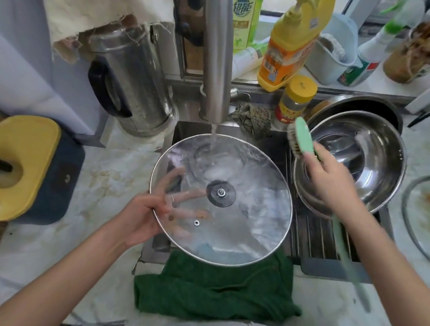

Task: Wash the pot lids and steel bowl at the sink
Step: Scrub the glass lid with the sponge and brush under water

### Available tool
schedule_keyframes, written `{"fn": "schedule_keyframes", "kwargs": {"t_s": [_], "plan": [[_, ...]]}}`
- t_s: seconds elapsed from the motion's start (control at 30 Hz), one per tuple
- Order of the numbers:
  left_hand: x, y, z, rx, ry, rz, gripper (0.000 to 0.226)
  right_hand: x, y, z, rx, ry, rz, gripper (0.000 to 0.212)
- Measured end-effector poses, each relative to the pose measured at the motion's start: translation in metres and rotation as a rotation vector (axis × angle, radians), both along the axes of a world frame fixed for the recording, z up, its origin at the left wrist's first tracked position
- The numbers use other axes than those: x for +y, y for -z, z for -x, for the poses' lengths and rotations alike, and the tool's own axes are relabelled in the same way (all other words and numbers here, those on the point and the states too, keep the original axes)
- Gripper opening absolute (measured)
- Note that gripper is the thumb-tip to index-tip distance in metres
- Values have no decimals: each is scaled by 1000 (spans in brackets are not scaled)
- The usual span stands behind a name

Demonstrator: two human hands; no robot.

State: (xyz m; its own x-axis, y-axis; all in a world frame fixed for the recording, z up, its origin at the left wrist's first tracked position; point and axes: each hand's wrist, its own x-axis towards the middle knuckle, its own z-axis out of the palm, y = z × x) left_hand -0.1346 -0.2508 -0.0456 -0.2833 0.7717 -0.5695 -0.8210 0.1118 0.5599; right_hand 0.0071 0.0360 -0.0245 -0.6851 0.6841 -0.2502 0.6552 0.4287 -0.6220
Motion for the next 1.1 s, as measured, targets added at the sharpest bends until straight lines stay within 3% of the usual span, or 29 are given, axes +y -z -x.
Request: {"fn": "schedule_keyframes", "kwargs": {"t_s": [0.1,0.23,0.37,0.53,0.7,0.8,0.9,1.1], "plan": [[-11,8,0,23,42,-69,104,11,-7,30,-171,-356,-191,51],[-13,8,-5,-29,36,-114,113,1,-1,76,-278,-641,-326,42],[-8,7,-9,-66,22,-129,109,-23,3,108,-261,-783,-482,48],[-6,5,-8,-88,-42,-92,95,-42,2,127,-299,-996,-428,59],[-6,8,-9,-89,-59,-82,98,-29,-4,142,-400,-968,-453,51],[-3,11,-13,-97,-83,-70,100,-44,-2,139,-377,-1014,-414,49],[-3,7,-18,-90,-125,-24,89,-27,-4,144,-397,-937,-541,54],[-1,5,-16,-49,-108,-57,96,-33,-3,142,-351,-935,-487,50]]}}
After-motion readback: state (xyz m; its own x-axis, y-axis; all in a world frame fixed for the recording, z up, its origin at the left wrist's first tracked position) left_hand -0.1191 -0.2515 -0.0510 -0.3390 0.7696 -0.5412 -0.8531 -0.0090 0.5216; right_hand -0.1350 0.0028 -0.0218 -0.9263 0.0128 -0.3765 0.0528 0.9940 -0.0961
